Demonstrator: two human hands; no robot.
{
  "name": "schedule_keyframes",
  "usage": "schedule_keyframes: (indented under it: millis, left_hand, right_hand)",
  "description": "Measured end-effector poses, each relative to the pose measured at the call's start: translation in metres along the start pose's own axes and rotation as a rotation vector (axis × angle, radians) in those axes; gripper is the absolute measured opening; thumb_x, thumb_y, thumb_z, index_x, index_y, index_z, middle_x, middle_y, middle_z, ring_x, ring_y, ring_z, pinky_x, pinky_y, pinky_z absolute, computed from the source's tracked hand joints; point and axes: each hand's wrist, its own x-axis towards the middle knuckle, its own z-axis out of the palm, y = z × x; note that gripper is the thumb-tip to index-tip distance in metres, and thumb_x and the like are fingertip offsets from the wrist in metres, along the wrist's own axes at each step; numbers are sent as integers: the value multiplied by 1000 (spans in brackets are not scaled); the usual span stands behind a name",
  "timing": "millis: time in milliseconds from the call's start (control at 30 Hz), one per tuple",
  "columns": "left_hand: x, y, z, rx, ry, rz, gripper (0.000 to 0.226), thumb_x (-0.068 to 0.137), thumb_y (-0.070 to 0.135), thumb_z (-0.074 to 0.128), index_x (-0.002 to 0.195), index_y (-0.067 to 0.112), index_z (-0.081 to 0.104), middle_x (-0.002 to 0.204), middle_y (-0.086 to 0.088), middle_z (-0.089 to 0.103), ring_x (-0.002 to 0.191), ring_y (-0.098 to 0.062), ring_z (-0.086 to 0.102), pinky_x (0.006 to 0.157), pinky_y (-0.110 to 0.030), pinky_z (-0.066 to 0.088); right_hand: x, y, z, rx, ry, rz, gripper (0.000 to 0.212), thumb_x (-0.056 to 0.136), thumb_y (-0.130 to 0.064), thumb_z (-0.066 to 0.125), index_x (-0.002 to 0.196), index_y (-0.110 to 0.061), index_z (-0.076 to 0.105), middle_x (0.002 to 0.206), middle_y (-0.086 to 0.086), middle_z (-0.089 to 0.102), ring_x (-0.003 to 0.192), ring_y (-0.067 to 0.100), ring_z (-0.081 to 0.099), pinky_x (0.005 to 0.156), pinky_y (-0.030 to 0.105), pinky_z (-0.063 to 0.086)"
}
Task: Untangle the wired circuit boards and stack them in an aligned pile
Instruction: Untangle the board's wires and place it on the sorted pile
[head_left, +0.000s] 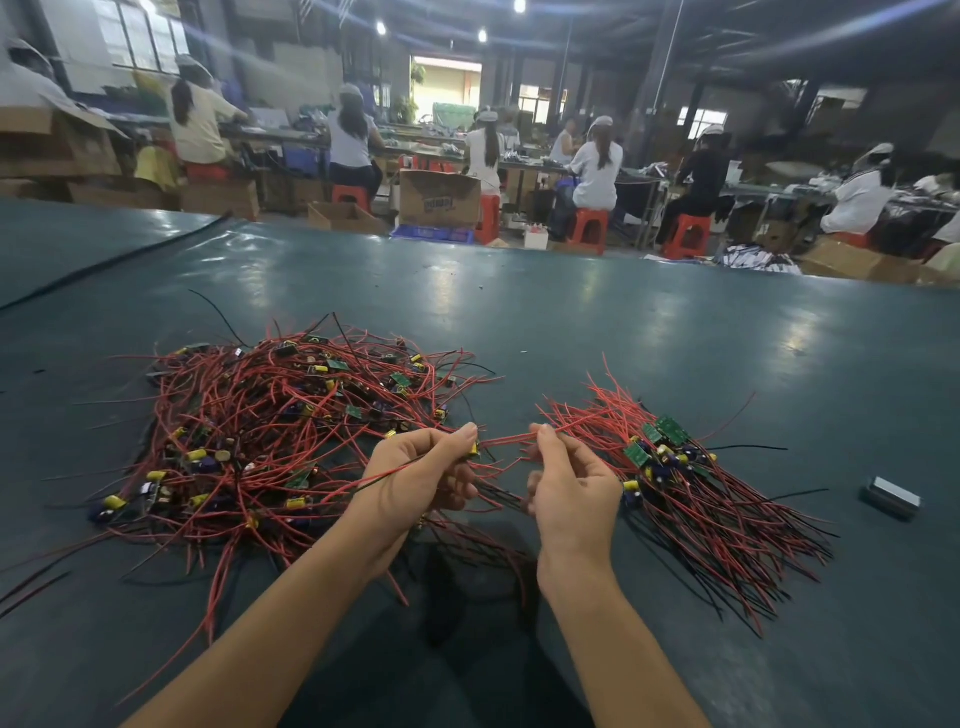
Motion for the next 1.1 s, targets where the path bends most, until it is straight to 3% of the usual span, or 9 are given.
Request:
schedule_keyframes:
  millis: [233, 500, 633, 867, 1033, 1100]
  left_hand:
    - [5, 1, -8, 3, 4, 20, 32, 90, 19, 65, 61, 9, 57, 51, -3, 59, 44, -14, 60, 43, -20, 48]
    - [-1, -2, 1, 73, -69, 49, 27, 89, 22, 65, 66, 9, 59, 54, -2, 60, 48, -15, 61, 45, -22, 47]
    - [-3, -3, 1, 58, -62, 47, 29, 88, 24, 65, 63, 10, 58, 55, -4, 60, 48, -16, 60, 45, -22, 46]
    - [-3, 0, 1, -20, -13, 16, 30, 91, 22, 63, 65, 9, 55, 52, -3, 60, 43, -13, 59, 41, -18, 45]
    - [-6, -3, 5, -24, -32, 65, 29, 82, 30, 66, 66, 8, 58, 53, -3, 60, 43, -12, 57, 43, -19, 46]
    - [-5, -3, 5, -22, -34, 85, 28, 76, 34, 67, 65, 10, 60, 54, -2, 61, 44, -12, 57, 43, -20, 46]
  right_hand:
    - [15, -9, -10, 141, 112, 44, 21, 92, -14, 66, 72, -15, 70, 53, -9, 60, 39, 5, 38, 35, 19, 30]
    - [18, -10, -11, 239, 221, 106, 22, 92, -11, 55, 73, -13, 66, 43, -13, 43, 38, 7, 30, 38, 20, 23]
    - [21, -16, -14, 365, 275, 222, 20, 92, -12, 54, 74, -14, 63, 59, -7, 51, 37, 7, 32, 36, 18, 24]
    - [21, -16, -13, 318, 111, 128, 24, 96, -23, 60, 75, -17, 70, 69, -3, 58, 39, 6, 34, 36, 17, 25]
    - [3, -5, -2, 81, -10, 201, 28, 81, -42, 76, 72, -18, 66, 50, -12, 54, 39, 5, 33, 36, 18, 27]
    - [-6, 2, 4, 47, -36, 239, 31, 77, -43, 80, 67, -18, 66, 48, -10, 51, 43, 9, 38, 41, 22, 36]
